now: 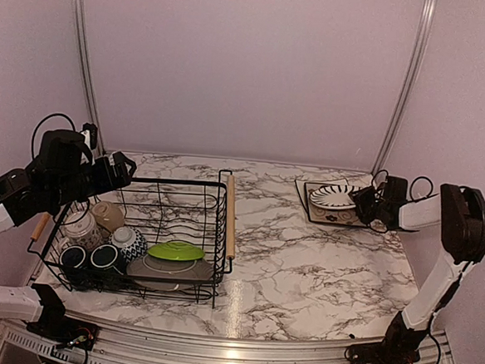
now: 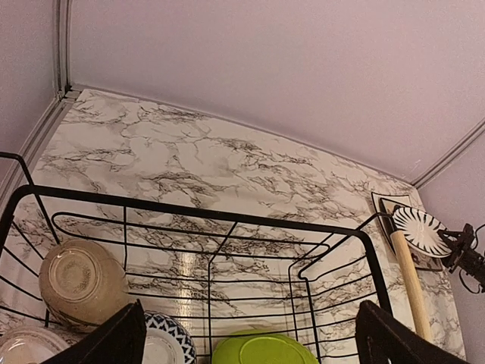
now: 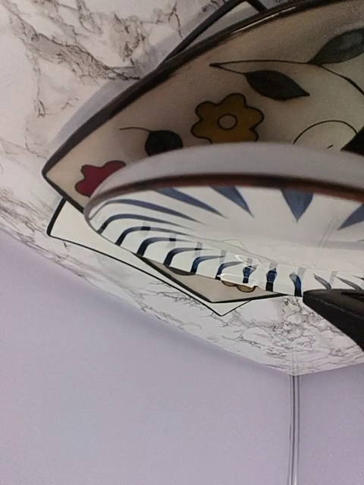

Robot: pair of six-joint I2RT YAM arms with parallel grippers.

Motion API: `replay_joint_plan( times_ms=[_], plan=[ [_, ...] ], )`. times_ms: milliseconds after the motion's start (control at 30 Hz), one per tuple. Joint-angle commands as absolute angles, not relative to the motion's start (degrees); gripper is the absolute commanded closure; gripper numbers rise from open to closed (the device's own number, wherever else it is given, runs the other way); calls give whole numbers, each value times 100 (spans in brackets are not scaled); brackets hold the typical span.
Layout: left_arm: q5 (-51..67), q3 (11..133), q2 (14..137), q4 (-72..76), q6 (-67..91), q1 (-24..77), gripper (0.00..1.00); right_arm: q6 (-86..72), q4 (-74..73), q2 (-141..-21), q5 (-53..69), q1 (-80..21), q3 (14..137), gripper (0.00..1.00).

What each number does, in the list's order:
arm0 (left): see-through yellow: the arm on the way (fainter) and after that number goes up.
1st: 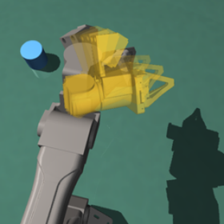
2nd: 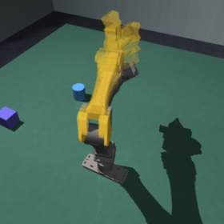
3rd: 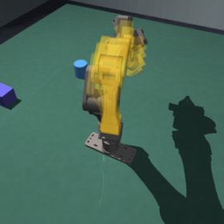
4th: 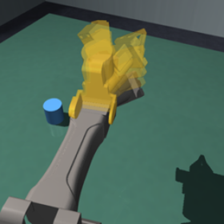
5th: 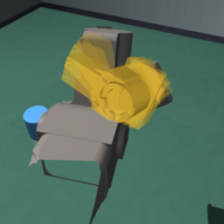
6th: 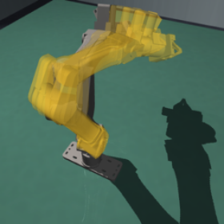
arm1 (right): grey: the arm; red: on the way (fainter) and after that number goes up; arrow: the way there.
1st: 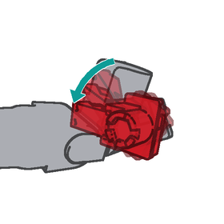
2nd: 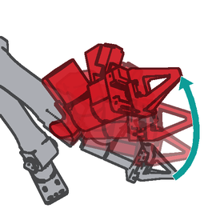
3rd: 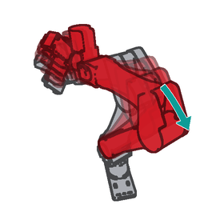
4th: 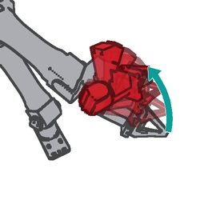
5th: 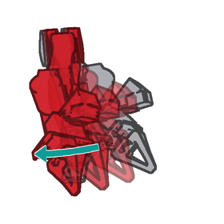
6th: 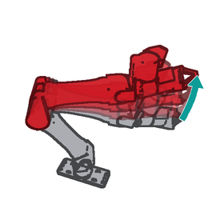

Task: Unload the mixed dishes from the dish rack
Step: Place the plate with another plate.

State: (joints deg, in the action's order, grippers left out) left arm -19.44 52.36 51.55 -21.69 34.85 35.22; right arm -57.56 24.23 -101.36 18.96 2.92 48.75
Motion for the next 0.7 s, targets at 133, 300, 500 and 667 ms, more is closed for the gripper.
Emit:
replay_joint_plan(
  times_ms=[133,300,500,667],
  plan=[
    [-1259,5645,5802,-2800,3070,3533,1,-4505,1304,-9679,1493,325,5356,40],
    [-708,5866,6229,-3233,2801,3533,1,-3986,527,-9003,1238,325,5270,21],
    [-504,5798,6346,-3371,2699,3534,1,-3361,-209,-8285,955,325,5271,4],
    [-41,5760,6529,-3515,2780,3533,1,-2937,-656,-8029,944,303,5396,2]
  ],
)
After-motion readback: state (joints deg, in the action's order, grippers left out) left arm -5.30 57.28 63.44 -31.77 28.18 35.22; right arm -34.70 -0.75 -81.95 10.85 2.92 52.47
